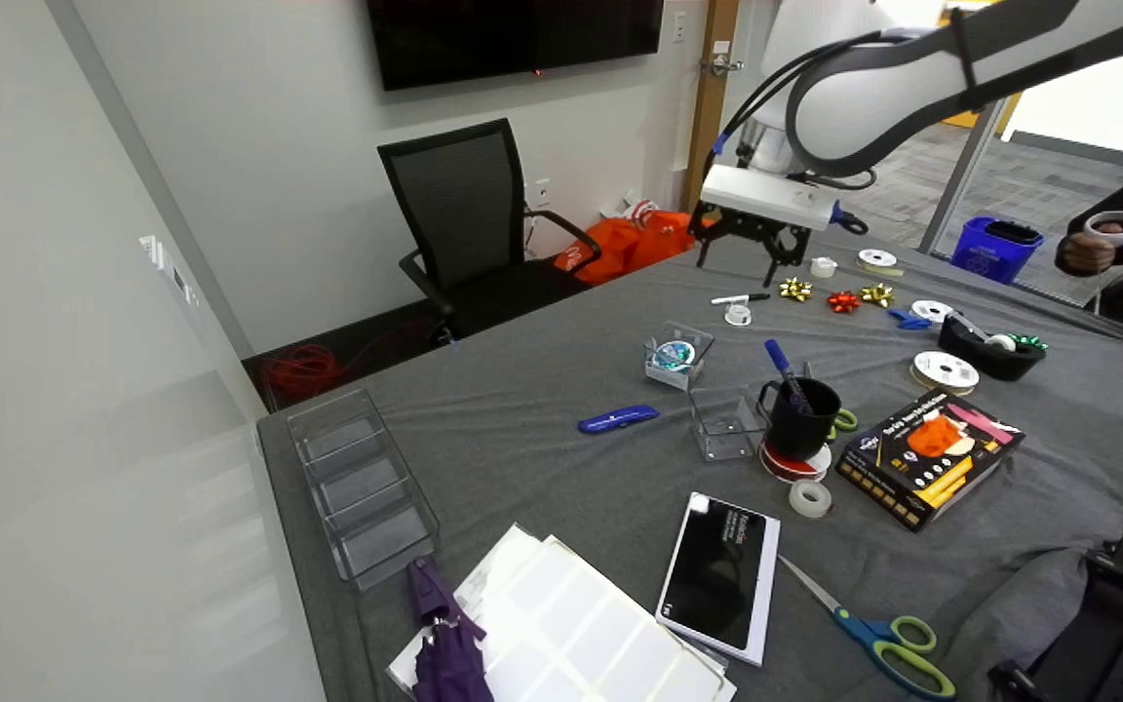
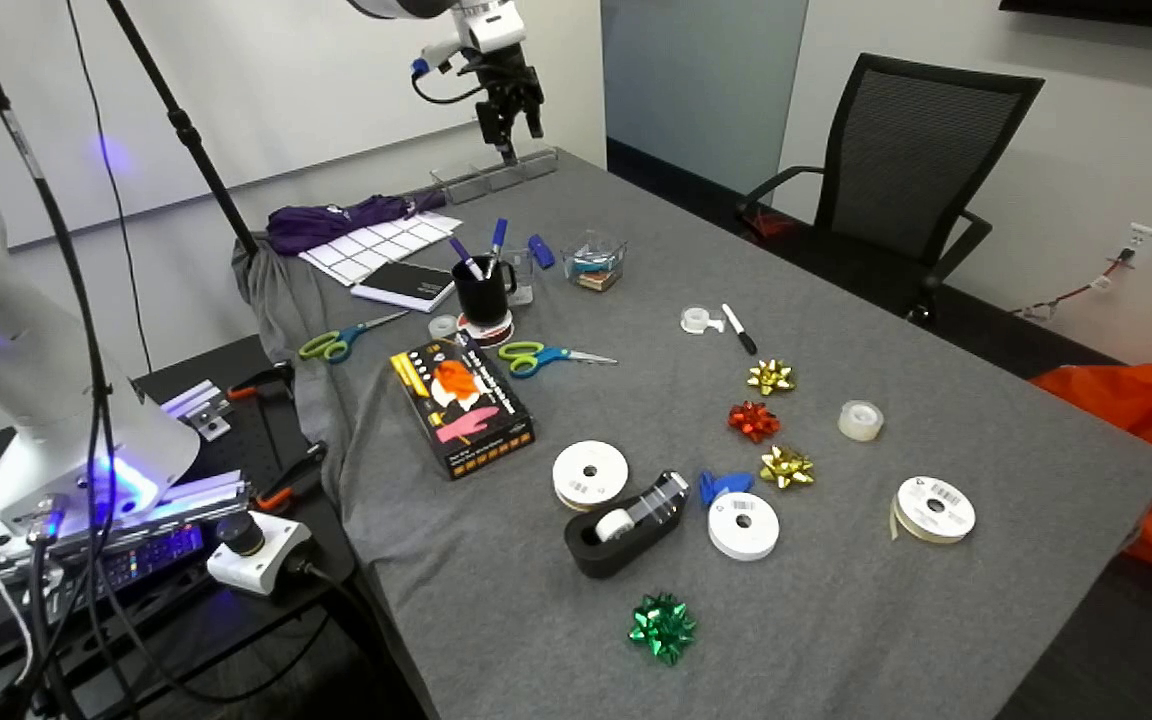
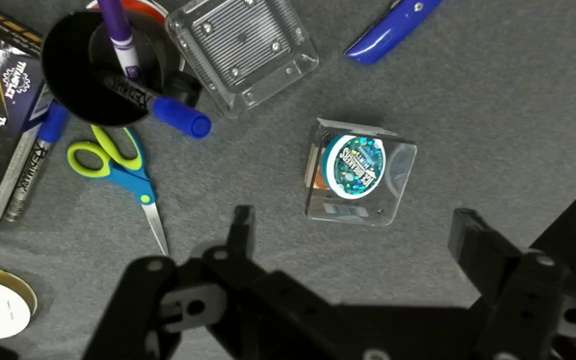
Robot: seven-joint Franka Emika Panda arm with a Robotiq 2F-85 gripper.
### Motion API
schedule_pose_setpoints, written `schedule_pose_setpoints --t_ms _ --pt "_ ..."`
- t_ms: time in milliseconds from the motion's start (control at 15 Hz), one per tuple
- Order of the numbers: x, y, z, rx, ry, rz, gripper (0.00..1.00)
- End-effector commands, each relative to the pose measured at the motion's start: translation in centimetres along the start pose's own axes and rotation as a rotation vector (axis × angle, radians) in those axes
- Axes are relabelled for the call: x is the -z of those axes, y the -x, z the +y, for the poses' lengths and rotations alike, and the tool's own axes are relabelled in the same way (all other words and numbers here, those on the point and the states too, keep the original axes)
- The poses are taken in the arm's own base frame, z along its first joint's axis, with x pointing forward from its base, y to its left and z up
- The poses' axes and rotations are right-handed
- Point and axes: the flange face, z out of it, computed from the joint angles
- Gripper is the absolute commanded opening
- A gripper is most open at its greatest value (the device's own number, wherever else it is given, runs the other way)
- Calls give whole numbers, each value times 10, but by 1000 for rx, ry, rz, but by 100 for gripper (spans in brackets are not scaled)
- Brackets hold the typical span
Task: Put the green CD holder on the table
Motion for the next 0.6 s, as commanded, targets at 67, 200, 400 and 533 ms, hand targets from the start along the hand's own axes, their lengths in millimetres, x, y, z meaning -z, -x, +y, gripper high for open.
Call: schedule_pose_setpoints --t_ms 67,200,400,533 --pt "-54 -21 -21 -88 50 21 100" --pt "-78 -24 -28 -116 62 17 100" --pt "-109 -23 -37 -136 66 6 100" --pt "-126 -23 -41 -145 74 13 100"
